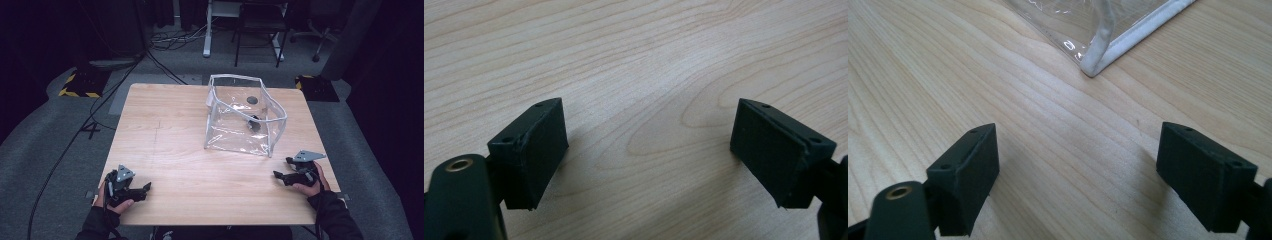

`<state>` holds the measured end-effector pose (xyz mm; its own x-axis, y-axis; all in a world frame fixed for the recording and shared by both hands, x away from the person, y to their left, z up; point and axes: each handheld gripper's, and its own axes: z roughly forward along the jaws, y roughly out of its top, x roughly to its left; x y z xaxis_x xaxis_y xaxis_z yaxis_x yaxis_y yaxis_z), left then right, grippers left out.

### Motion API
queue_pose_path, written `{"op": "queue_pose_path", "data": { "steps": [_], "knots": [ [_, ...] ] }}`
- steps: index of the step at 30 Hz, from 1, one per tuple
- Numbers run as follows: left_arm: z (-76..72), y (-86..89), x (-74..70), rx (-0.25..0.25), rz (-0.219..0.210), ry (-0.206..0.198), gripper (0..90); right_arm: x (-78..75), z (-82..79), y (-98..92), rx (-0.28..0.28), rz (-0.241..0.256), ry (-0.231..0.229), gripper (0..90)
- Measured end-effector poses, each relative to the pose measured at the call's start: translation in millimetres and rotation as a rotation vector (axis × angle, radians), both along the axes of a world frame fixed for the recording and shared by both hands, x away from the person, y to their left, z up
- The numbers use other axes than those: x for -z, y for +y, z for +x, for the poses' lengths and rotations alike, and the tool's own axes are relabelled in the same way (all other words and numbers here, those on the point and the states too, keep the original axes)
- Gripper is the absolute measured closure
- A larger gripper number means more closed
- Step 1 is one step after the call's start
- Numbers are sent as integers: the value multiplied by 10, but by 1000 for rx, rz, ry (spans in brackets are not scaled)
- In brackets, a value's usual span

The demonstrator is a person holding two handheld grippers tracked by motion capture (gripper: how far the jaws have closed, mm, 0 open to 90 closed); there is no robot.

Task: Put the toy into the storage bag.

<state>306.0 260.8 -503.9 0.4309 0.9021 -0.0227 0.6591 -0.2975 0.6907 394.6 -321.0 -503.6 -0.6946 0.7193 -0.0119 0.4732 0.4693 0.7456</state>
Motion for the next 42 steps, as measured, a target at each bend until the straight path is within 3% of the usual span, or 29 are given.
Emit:
{"op": "queue_pose_path", "data": {
  "steps": [14, 42],
  "knots": [
    [12, 6, -9, 17, -1, 16, 148, 1, 2, 1, -3, -5, -3, 171],
    [29, 1, 0, 18, -2, 5, 146, -1, 6, 2, -6, -6, 0, 170]
  ]
}}
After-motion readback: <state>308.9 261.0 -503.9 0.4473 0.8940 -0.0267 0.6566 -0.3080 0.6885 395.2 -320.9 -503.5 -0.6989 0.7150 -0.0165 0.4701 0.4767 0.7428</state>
